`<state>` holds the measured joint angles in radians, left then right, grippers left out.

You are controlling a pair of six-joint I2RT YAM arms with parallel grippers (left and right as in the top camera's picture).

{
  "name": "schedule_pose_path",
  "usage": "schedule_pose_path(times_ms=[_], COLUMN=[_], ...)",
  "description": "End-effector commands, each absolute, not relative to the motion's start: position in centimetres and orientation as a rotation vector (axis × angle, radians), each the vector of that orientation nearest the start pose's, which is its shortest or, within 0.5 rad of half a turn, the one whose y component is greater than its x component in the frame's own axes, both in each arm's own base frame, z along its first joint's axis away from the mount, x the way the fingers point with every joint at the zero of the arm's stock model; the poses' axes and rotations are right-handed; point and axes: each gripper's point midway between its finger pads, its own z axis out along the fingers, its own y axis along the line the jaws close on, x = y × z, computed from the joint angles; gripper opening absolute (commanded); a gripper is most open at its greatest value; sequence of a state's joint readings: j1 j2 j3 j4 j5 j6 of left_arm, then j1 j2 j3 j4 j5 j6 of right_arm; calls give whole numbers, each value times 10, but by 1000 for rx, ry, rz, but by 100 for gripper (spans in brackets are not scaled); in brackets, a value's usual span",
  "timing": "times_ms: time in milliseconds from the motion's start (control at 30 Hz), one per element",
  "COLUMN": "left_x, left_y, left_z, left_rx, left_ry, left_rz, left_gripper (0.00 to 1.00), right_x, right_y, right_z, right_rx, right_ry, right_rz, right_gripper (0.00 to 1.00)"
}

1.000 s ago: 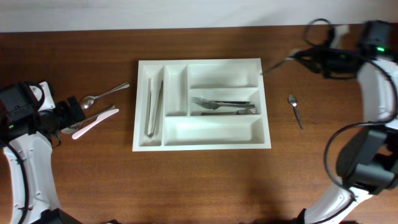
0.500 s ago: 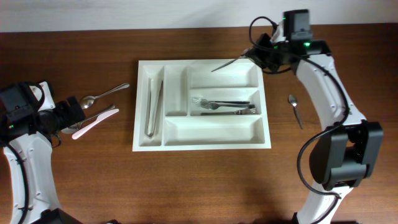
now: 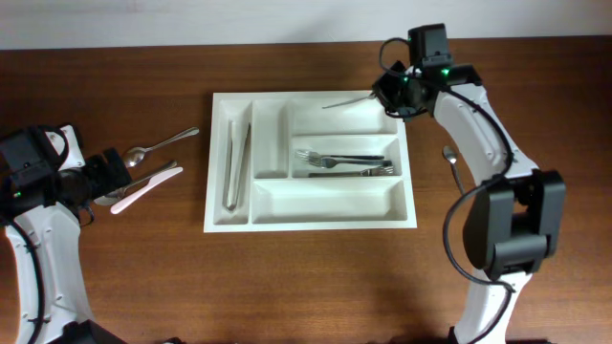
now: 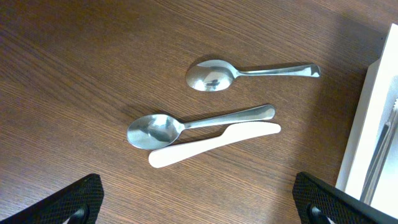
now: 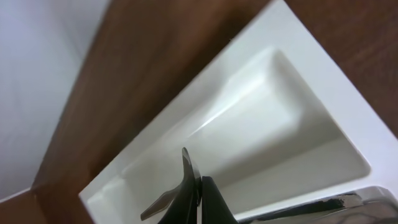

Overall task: Pack container
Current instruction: 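Carry the fork into the tray's top compartment and release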

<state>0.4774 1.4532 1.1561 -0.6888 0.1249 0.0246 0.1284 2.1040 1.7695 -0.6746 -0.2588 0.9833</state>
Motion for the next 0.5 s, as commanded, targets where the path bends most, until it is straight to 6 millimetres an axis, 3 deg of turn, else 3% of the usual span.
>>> schedule_pose_path(times_ms=[0, 133, 167, 233, 267, 367, 467], left_x=[348, 348, 348, 348, 348, 348, 348], left_y=[154, 154, 154, 154, 154, 154, 154], left_z=[163, 163, 163, 163, 163, 163, 163], left_rx=[-530, -530, -530, -530, -530, -530, -530], left_ry=[2472, 2472, 2472, 2472, 2472, 2472, 2472], left_rz=[17, 17, 17, 16, 17, 17, 16], left_gripper=[99, 99, 99, 99, 99, 99, 99], right_x=[521, 519, 519, 520, 521, 529, 537], right_y=[120, 124, 126, 132, 136, 145, 136], right_z=[100, 99, 99, 102, 105, 125, 160], right_rx=[1102, 1096, 1092, 1074, 1044, 908, 834], right_ry=[2523, 2538, 2539, 2543, 2543, 2515, 2430], right_rz=[731, 750, 755, 801, 838, 964, 1034], right_gripper=[4, 4, 9, 42, 53, 61, 63])
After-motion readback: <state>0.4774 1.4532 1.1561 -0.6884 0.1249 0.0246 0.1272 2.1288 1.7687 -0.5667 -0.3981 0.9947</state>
